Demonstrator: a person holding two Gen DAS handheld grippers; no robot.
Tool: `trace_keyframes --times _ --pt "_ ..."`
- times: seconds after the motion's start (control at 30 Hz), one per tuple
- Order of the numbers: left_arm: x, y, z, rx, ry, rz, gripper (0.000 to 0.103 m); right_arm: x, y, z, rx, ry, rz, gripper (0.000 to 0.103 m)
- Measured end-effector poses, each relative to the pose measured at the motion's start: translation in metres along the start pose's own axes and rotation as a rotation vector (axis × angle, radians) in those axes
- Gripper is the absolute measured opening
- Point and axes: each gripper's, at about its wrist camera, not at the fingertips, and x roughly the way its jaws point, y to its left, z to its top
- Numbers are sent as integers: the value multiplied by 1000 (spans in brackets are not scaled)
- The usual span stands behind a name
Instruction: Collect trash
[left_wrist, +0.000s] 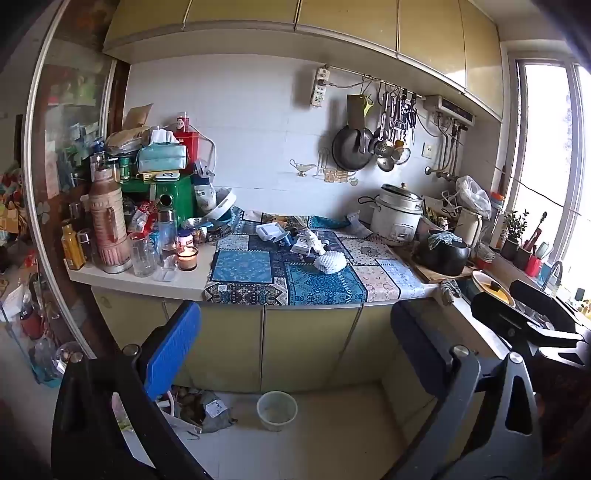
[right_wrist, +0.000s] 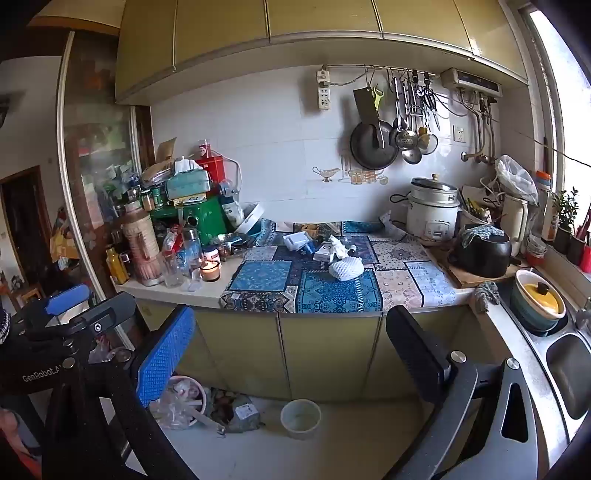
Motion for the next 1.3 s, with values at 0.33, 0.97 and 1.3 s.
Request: trace_keyframes --times 0.33,0.97,1.3 --pt "2 0 2 9 7 3 103 2 7 2 -2 8 11 103" --pt "7 5 9 22 14 -10 103 5 3 -1 29 10 -3 103" --pt "7 6 6 21 11 -14 103 6 3 0 32 13 -2 103"
